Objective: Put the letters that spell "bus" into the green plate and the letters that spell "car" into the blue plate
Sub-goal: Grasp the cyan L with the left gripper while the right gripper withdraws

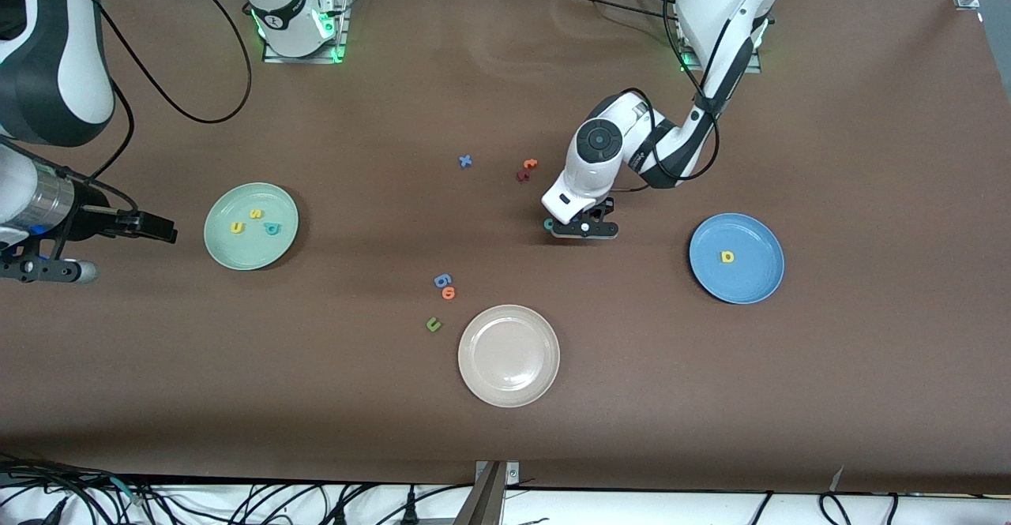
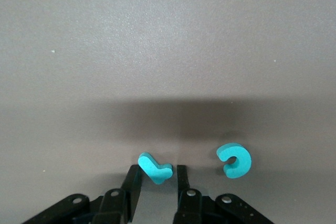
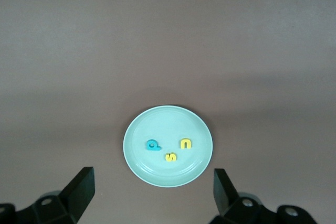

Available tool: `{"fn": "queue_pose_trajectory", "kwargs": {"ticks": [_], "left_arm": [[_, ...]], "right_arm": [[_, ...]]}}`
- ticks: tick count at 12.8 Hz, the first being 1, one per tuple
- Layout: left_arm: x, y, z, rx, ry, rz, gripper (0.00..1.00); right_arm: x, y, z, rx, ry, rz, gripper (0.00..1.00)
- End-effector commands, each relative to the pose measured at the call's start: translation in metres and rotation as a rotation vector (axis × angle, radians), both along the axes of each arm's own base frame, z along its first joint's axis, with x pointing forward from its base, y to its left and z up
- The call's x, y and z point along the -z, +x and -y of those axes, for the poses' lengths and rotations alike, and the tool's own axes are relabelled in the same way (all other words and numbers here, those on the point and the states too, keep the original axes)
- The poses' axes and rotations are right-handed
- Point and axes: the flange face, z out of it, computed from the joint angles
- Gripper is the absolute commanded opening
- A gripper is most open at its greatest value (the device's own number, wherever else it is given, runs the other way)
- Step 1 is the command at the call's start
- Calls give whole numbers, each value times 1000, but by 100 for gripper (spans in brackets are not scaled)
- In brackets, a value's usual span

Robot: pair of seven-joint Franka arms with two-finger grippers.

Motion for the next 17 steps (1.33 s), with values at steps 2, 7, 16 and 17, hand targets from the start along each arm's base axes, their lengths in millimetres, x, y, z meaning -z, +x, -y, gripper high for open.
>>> {"fn": "queue_pose_trajectory", "kwargs": {"ticks": [2, 7, 16, 17], "left_arm": [[2, 2, 1, 10, 35, 11, 25], [2, 2, 1, 11, 35, 11, 25], [2, 3, 0, 10, 36, 12, 19], [2, 3, 0, 10, 36, 12, 18]], "right_arm": [[-22, -10, 0, -5, -3, 42, 100], [-73, -16, 11, 3, -7, 132, 100], [-109, -32, 10, 0, -2, 187, 100], [-101, -29, 10, -1, -2, 173, 100]]}}
